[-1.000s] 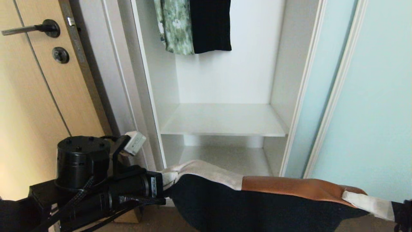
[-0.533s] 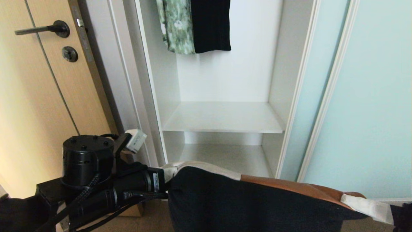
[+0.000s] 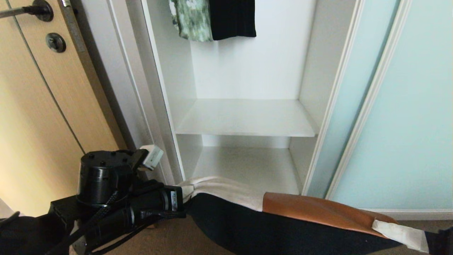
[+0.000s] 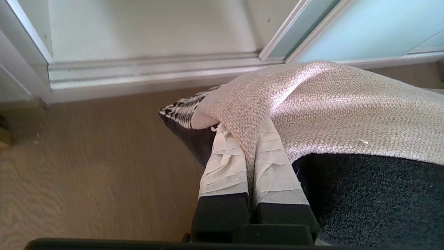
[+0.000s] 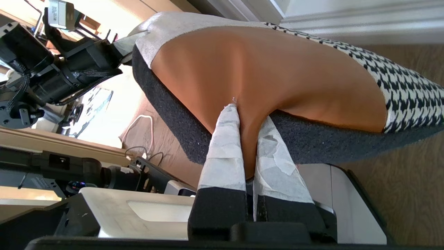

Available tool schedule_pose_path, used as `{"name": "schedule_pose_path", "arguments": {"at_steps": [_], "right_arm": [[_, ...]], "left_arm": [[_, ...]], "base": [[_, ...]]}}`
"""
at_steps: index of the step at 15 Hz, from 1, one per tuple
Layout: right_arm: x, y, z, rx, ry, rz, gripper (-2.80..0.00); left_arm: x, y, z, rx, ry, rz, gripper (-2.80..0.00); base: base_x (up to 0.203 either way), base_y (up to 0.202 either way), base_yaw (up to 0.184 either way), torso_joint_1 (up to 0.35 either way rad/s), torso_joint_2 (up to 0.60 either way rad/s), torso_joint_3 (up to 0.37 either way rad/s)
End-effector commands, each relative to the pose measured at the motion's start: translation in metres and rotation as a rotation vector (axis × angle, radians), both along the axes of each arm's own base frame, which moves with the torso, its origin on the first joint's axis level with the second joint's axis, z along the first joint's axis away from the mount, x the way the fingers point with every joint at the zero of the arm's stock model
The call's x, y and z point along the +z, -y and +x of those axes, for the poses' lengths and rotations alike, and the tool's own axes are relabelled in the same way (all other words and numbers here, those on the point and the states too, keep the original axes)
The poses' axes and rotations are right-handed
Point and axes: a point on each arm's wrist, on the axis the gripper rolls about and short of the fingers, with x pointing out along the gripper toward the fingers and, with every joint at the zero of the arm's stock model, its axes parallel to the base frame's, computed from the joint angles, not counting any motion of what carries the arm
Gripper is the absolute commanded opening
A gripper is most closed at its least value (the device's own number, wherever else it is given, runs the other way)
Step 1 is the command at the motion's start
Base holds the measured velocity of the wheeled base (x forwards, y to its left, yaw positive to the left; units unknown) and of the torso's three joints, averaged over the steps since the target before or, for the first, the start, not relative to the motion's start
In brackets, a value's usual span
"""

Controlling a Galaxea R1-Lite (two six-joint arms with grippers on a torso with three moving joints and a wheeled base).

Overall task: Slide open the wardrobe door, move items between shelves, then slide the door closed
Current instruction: Place the pillow on the lower shelf

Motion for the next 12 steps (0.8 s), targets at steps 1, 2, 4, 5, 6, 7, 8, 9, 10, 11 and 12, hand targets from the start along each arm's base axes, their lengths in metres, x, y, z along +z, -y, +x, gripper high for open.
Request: {"name": "schedule_pose_path", "arguments": {"at_steps": [1,2,4,5,6,7,8,9,10,11,12], "right_arm": [[0.0008,-0.0005,0.0015,0.002,-0.003,0.003,-2.80],[0.0004,-0.0005,0.0015,0.002,-0.005,0.003,-2.80],[-0.0015,-0.0007,0.0023,0.001,-0.016,0.001,-2.80],[-0.0022,-0.0009,0.0030,0.001,-0.021,-0.001,-2.80],[-0.0028,-0.0012,0.0041,0.001,-0.026,-0.002,-2.80],[-0.0029,-0.0012,0.0042,0.001,-0.027,-0.002,-2.80],[-0.0029,-0.0012,0.0041,0.001,-0.027,-0.002,-2.80],[-0.0028,-0.0014,0.0048,0.001,-0.028,-0.003,-2.80],[-0.0034,-0.0016,0.0053,0.001,-0.032,-0.004,-2.80],[-0.0038,-0.0017,0.0057,0.002,-0.034,-0.006,-2.80],[-0.0034,-0.0017,0.0058,0.002,-0.033,-0.005,-2.80]], "left_arm": [[0.0003,0.0010,0.0022,0.005,0.003,-0.002,-2.80],[0.0004,0.0011,0.0021,0.011,0.004,0.000,-2.80],[0.0026,0.0002,0.0022,0.034,0.017,0.004,-2.80],[0.0026,0.0001,0.0023,0.038,0.017,0.005,-2.80],[0.0014,0.0000,0.0020,0.038,0.013,0.008,-2.80],[0.0015,-0.0002,0.0016,0.040,0.013,0.007,-2.80],[0.0019,-0.0004,0.0015,0.042,0.015,0.008,-2.80],[0.0018,-0.0002,0.0018,0.044,0.015,0.009,-2.80],[0.0004,-0.0002,0.0015,0.044,0.010,0.011,-2.80],[-0.0004,0.0001,0.0017,0.043,0.007,0.012,-2.80],[-0.0004,0.0003,0.0021,0.043,0.007,0.012,-2.80]], "base": [[0.000,0.000,0.000,0.010,0.01,-0.199],[0.000,0.000,0.000,0.005,0.00,-0.201],[0.000,0.000,0.000,0.004,0.00,-0.195],[0.000,0.000,0.000,0.002,0.00,-0.203],[0.000,0.000,0.000,0.003,0.00,-0.197],[0.000,0.000,0.000,0.001,0.01,-0.189],[0.000,0.000,0.000,0.009,0.00,-0.196],[0.000,0.000,0.000,0.004,0.00,-0.193],[0.000,0.000,0.000,0.007,0.00,-0.193],[0.000,0.000,0.000,0.011,0.00,-0.202],[0.000,0.000,0.000,0.007,0.00,-0.199]]}}
